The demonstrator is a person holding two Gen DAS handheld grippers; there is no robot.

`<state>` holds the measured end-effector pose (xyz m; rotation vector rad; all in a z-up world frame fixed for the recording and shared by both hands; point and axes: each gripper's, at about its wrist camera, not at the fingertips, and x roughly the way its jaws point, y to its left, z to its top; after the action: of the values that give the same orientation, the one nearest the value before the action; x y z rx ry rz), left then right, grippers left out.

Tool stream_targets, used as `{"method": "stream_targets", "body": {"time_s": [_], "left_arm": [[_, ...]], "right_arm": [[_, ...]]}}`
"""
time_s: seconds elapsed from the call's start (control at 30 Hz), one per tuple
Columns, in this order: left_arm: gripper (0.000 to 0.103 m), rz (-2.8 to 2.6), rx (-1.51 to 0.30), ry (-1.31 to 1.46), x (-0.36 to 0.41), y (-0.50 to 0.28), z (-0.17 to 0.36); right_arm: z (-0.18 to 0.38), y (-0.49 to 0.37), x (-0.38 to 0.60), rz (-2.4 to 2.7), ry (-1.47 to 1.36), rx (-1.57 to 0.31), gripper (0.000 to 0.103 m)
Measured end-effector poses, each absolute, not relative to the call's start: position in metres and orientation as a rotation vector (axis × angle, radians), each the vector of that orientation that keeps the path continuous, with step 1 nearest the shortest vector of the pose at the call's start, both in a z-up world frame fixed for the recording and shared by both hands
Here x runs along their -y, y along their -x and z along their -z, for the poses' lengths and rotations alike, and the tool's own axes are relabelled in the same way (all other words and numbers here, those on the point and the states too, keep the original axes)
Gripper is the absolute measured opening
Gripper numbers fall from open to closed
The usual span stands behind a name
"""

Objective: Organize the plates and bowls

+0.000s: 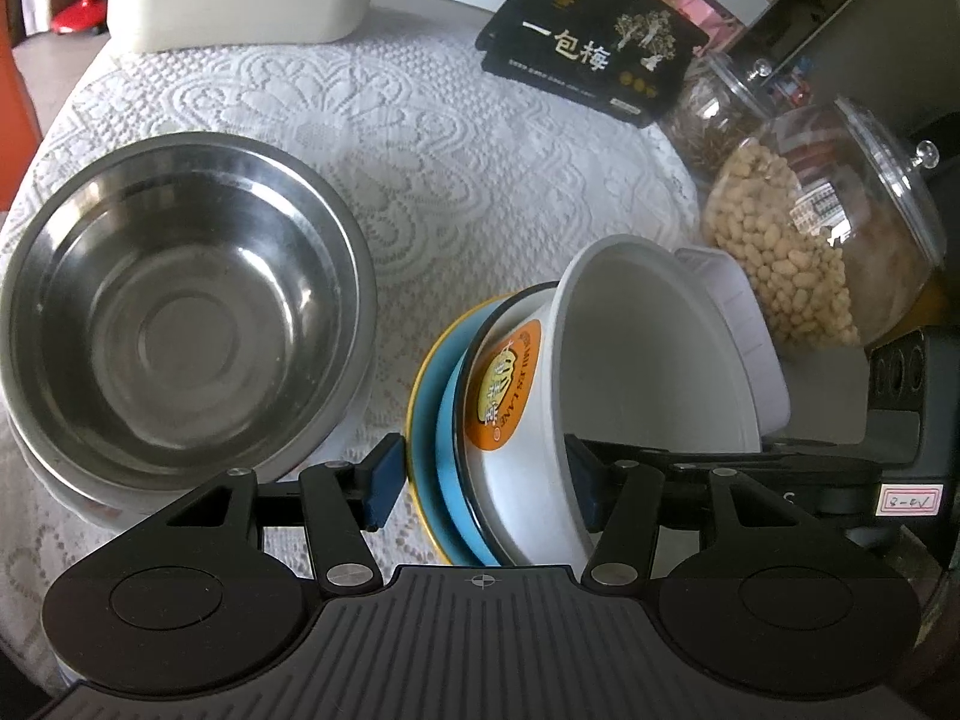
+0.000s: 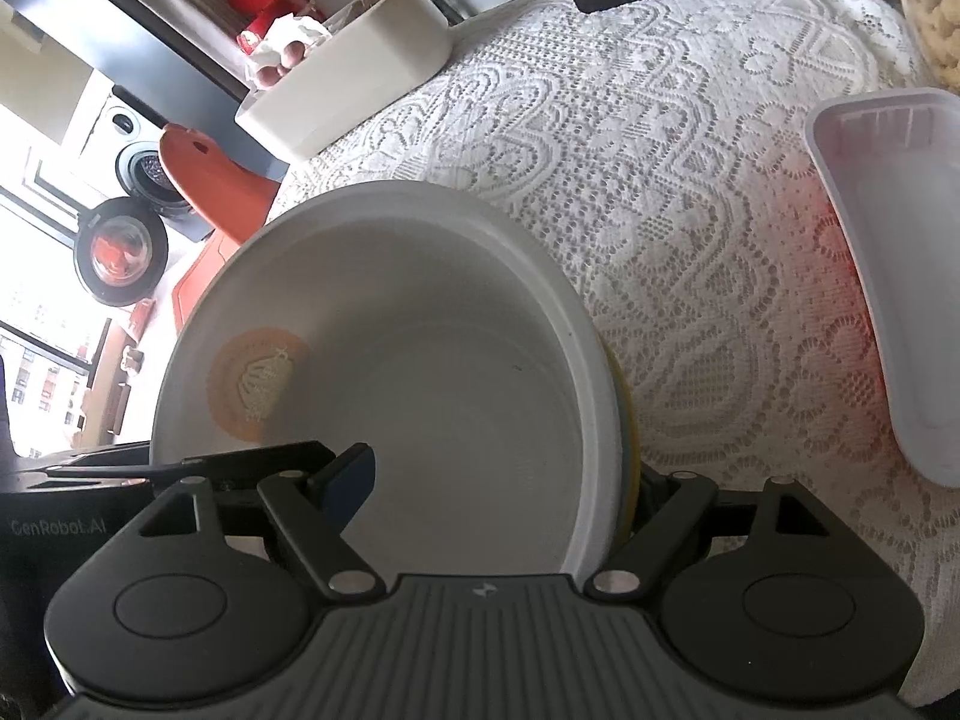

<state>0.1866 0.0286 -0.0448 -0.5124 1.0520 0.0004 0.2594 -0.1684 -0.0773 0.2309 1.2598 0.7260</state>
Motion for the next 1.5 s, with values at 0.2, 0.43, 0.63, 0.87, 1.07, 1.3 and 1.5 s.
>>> {"method": "stream_targets", "body": {"time_s": [0.2,0.43,0.63,0.87,1.07,1.3,1.5], "left_arm": [[0.059,-0.001,-1.051,0.511,-0.0284,-0.1865,0.0451],[0.059,0.002,-1.049,0.503,-0.0284,-0.1862,0.0449],[0.06,0.015,-1.066,0.53,-0.0286,-0.1866,0.0516],[0.06,0.011,-1.069,0.521,-0.0274,-0.1874,0.0505],[0.06,0.006,-1.073,0.526,-0.0281,-0.188,0.0507],[0.06,0.001,-1.077,0.534,-0.0283,-0.1881,0.0508],[0.06,-0.013,-1.106,0.542,-0.0262,-0.1873,0.05]], "right_arm": [[0.0778,-0.2589,0.1685,-0.726,-0.236,-1.258,0.084],[0.0792,-0.2577,0.1689,-0.728,-0.243,-1.26,0.084],[0.0831,-0.2555,0.1715,-0.72,-0.24,-1.268,0.084],[0.0834,-0.256,0.1736,-0.724,-0.254,-1.271,0.083],[0.0843,-0.2577,0.1745,-0.732,-0.282,-1.291,0.079],[0.0846,-0.2581,0.1733,-0.734,-0.28,-1.296,0.079],[0.0836,-0.2632,0.1687,-0.744,-0.242,-1.319,0.079]]}}
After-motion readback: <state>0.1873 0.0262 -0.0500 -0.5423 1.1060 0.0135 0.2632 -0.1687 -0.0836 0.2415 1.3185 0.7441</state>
